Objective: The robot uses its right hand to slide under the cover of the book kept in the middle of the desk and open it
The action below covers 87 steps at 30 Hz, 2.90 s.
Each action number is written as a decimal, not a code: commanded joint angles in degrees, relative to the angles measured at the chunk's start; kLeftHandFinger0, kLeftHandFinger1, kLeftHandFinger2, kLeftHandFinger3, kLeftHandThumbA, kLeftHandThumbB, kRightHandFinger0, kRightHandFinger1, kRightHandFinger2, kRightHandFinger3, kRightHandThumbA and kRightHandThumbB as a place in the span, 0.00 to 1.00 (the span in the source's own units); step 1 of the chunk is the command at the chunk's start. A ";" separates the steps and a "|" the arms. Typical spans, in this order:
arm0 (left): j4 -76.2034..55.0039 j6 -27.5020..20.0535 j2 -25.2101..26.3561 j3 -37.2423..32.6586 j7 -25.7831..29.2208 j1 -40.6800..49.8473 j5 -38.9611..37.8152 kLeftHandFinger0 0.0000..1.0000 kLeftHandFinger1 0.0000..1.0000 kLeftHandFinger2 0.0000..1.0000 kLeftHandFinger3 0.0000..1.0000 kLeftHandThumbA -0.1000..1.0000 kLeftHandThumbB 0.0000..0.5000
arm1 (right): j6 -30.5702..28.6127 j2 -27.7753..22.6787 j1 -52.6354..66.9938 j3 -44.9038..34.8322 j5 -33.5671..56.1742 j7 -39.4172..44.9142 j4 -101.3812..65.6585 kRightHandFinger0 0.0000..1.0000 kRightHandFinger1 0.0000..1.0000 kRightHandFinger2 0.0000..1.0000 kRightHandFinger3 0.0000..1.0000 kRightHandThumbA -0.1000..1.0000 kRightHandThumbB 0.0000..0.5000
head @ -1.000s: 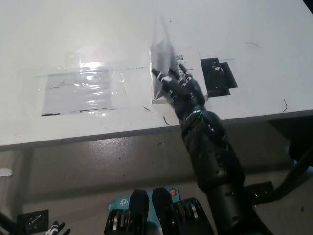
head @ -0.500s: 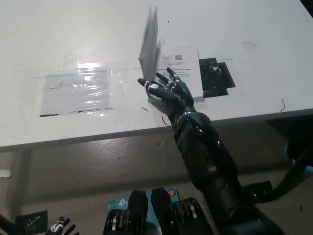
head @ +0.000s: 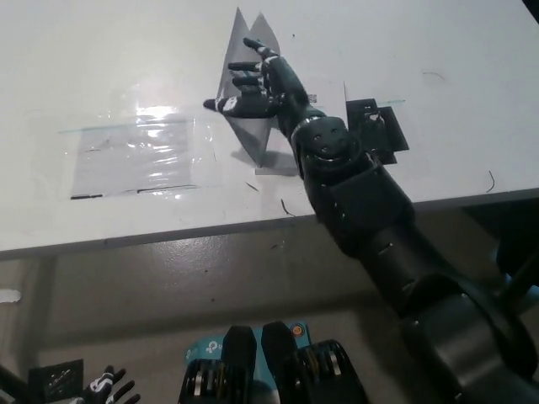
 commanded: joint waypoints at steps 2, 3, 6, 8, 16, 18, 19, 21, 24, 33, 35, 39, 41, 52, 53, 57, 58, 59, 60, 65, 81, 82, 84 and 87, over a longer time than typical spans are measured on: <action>-0.58 -0.43 0.74 -0.04 0.82 -0.74 0.80 0.66 0.68 0.71 0.75 0.84 0.39 | -0.36 -1.21 -4.53 8.32 -11.54 5.18 1.14 0.71 0.78 0.78 0.98 1.00 0.56; -0.59 -0.36 0.76 -0.15 0.86 -0.84 0.92 0.66 0.68 0.71 0.76 0.84 0.39 | -0.33 -1.44 -4.40 8.47 -11.39 5.14 0.98 0.71 0.78 0.78 0.98 1.00 0.56; -1.10 0.45 0.59 -0.45 1.25 -0.89 1.04 0.65 0.67 0.72 0.77 0.84 0.39 | -3.03 -1.83 -3.89 12.53 -14.80 4.75 2.26 0.89 0.85 0.79 0.82 1.00 0.50; -1.24 0.13 0.79 -0.85 0.21 -0.61 0.91 0.69 0.70 0.75 0.78 0.87 0.36 | -3.79 -1.46 -2.95 13.59 -15.80 4.45 3.05 0.96 0.87 0.83 0.89 1.00 0.47; -2.61 1.55 1.11 -0.86 -0.96 -0.36 -0.94 0.74 0.73 0.78 0.83 0.87 0.32 | -7.79 -0.72 1.59 12.86 -17.66 2.70 8.81 0.90 0.87 0.86 0.94 1.00 0.36; -2.23 1.17 1.13 -1.11 -0.62 -0.38 -0.24 0.74 0.72 0.78 0.82 0.87 0.35 | -7.92 -0.60 2.23 12.88 -18.41 3.06 9.94 0.96 0.89 0.86 0.99 1.00 0.44; -2.07 0.92 1.21 -1.41 -0.53 -0.29 0.30 0.73 0.72 0.78 0.81 0.89 0.34 | -8.37 -0.53 2.56 12.71 -18.56 3.57 10.84 0.97 0.90 0.87 0.99 1.00 0.48; -1.79 0.90 1.20 -1.29 -0.58 -0.35 0.10 0.73 0.72 0.78 0.79 0.88 0.35 | -8.77 -0.25 2.28 12.34 -18.86 3.54 11.90 0.94 0.88 0.87 1.00 1.00 0.50; -1.93 1.27 1.05 -1.30 -0.45 -0.32 -0.09 0.73 0.72 0.78 0.79 0.88 0.34 | -9.42 -0.19 2.65 12.04 -19.75 3.21 12.18 0.85 0.84 0.85 1.00 1.00 0.50; -2.37 1.45 1.15 -1.35 -0.30 -0.14 -0.01 0.71 0.69 0.75 0.79 0.88 0.33 | -10.14 1.57 4.31 11.87 -21.98 3.37 14.66 0.87 0.80 0.81 1.00 1.00 0.51; -1.80 1.31 1.22 -1.21 -0.17 -0.24 0.07 0.72 0.70 0.75 0.79 0.88 0.33 | -10.21 1.52 4.31 11.56 -22.15 3.66 14.24 0.96 0.85 0.86 1.00 1.00 0.49; -1.76 0.94 1.29 -1.25 -0.35 0.06 0.27 0.72 0.71 0.75 0.79 0.88 0.32 | -10.82 1.39 3.97 9.52 -21.37 3.52 14.19 0.74 0.74 0.84 1.00 1.00 0.51; -1.33 0.77 1.24 -1.12 -0.44 0.01 0.12 0.72 0.71 0.76 0.79 0.88 0.34 | -10.30 1.11 3.66 8.04 -20.56 4.09 13.21 0.82 0.80 0.85 1.00 1.00 0.51; -0.54 -0.34 0.55 -0.30 -0.85 0.73 -0.65 0.76 0.74 0.80 0.83 0.87 0.36 | 7.55 0.83 7.82 -18.28 -0.75 8.74 -18.68 0.80 0.79 0.79 1.00 1.00 0.44; -0.34 -0.44 0.50 -0.29 -1.18 0.79 -0.84 0.77 0.75 0.81 0.85 0.87 0.38 | 9.55 0.91 8.57 -20.21 1.32 8.98 -22.41 0.80 0.79 0.81 1.00 1.00 0.40; -0.37 -0.53 0.16 0.04 -0.45 1.21 -0.75 0.72 0.72 0.78 0.83 0.87 0.39 | 16.33 1.64 10.86 -26.13 6.93 7.97 -34.26 0.74 0.75 0.79 1.00 1.00 0.40; -0.44 0.01 0.12 0.46 -0.17 1.19 -1.27 0.71 0.72 0.78 0.83 0.86 0.38 | 17.72 1.63 11.69 -27.37 8.69 8.29 -37.21 0.78 0.78 0.84 1.00 1.00 0.40; -0.25 -0.29 0.20 0.39 -0.37 1.19 -1.12 0.70 0.72 0.78 0.82 0.87 0.38 | 19.39 1.78 12.49 -28.82 10.55 7.58 -40.17 0.78 0.78 0.84 1.00 1.00 0.40; -0.43 -0.20 0.17 0.53 -0.51 1.42 -1.38 0.72 0.74 0.80 0.85 0.87 0.37 | 19.56 1.78 13.14 -29.43 12.70 6.40 -41.75 0.76 0.76 0.82 1.00 1.00 0.39; 0.04 -0.09 0.10 0.65 -1.01 1.52 -1.83 0.73 0.74 0.79 0.86 0.86 0.39 | 19.56 0.02 19.49 -30.97 22.31 2.11 -51.10 0.78 0.81 0.86 1.00 1.00 0.38; 0.36 -1.17 -0.98 1.32 -1.08 2.48 -2.30 0.75 0.74 0.77 0.84 0.87 0.34 | 19.56 -4.70 42.99 -42.22 44.44 -1.19 -68.06 1.00 0.98 0.99 1.00 1.00 0.32; 0.37 -1.00 -1.01 1.32 -1.07 2.54 -2.35 0.75 0.74 0.77 0.85 0.87 0.36 | 19.56 -4.53 44.87 -43.70 45.74 -1.99 -69.23 0.96 0.90 0.91 1.00 1.00 0.36; 0.35 -0.74 -1.09 1.51 -0.79 2.54 -2.50 0.74 0.73 0.75 0.83 0.87 0.37 | 19.56 -4.31 46.96 -45.24 46.44 -2.80 -70.51 0.93 0.87 0.89 1.00 1.00 0.37; 0.60 -0.88 -1.12 1.71 -0.67 2.49 -2.50 0.74 0.74 0.79 0.88 0.87 0.41 | 19.56 -3.28 49.65 -48.63 47.80 -2.78 -71.30 0.89 0.84 0.85 1.00 1.00 0.40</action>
